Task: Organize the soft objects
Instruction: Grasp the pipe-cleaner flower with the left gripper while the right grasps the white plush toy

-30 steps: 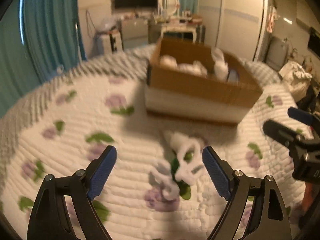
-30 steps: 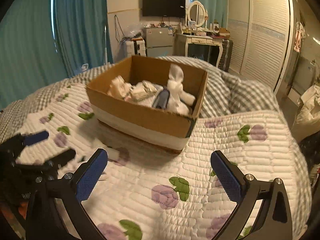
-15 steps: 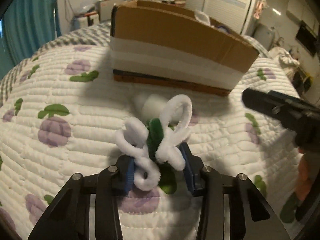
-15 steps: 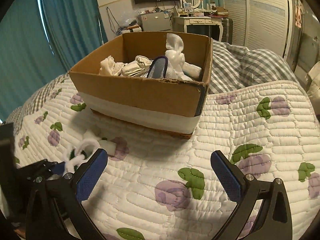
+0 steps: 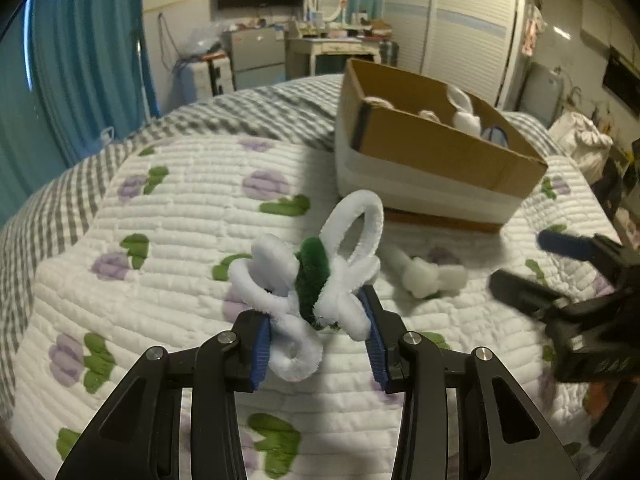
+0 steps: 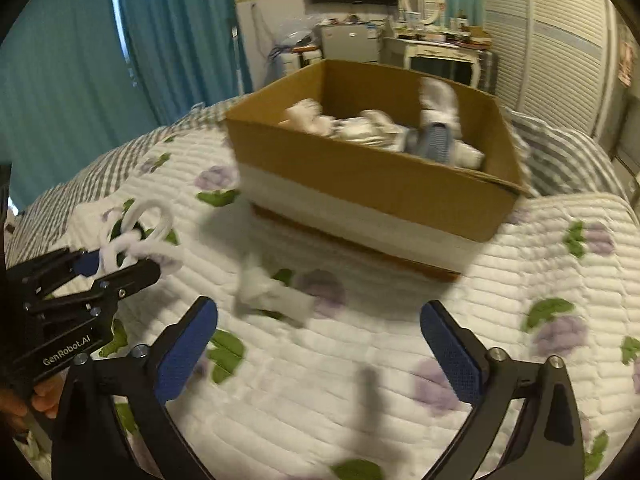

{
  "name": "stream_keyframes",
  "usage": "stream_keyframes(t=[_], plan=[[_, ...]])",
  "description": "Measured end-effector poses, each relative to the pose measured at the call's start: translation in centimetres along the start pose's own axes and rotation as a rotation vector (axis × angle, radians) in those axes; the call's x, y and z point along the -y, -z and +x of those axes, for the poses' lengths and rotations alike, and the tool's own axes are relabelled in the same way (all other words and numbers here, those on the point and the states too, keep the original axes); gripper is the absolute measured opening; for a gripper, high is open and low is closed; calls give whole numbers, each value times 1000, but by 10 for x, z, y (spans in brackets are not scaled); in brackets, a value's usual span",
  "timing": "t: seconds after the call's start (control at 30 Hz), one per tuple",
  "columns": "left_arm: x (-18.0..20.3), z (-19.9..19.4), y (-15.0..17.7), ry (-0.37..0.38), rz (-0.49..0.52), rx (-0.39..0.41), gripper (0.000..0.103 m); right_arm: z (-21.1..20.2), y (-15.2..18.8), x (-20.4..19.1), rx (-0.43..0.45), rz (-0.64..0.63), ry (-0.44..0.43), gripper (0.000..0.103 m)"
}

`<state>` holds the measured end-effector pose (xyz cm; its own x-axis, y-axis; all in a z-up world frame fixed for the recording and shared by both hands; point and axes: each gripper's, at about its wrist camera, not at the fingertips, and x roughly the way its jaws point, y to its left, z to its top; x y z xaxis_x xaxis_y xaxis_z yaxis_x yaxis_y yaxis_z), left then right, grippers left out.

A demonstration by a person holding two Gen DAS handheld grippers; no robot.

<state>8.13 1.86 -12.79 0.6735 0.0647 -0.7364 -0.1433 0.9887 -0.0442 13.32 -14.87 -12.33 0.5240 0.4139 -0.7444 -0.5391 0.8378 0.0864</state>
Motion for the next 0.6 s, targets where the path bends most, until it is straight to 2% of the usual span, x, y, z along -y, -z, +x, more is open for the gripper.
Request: stream_keyframes(t=[0.07,0.17,0.3,0.43,0.53,0.6], plan=[[-5,3,1,-10,-6,-10,39,13,-2,-10,-28,-17,-14,88],[-10,10,4,-2,-22,-32,39,33,-5,-19,-62,-20,-36,82],[-16,17,5,-10,-33,-46,39,53,-8,-22,-87,-8,-39,79],[-20,20,5,-4,-49,-51,39,68,-7,-23,-123,2,-49,59],[-21,21,6,-6,-54,-56,39,68,-5,-25,-119,-9,-44,51],[-20,21,6,-8,-53,-57,39,65,-5,-25,-107,-12,-60,39]])
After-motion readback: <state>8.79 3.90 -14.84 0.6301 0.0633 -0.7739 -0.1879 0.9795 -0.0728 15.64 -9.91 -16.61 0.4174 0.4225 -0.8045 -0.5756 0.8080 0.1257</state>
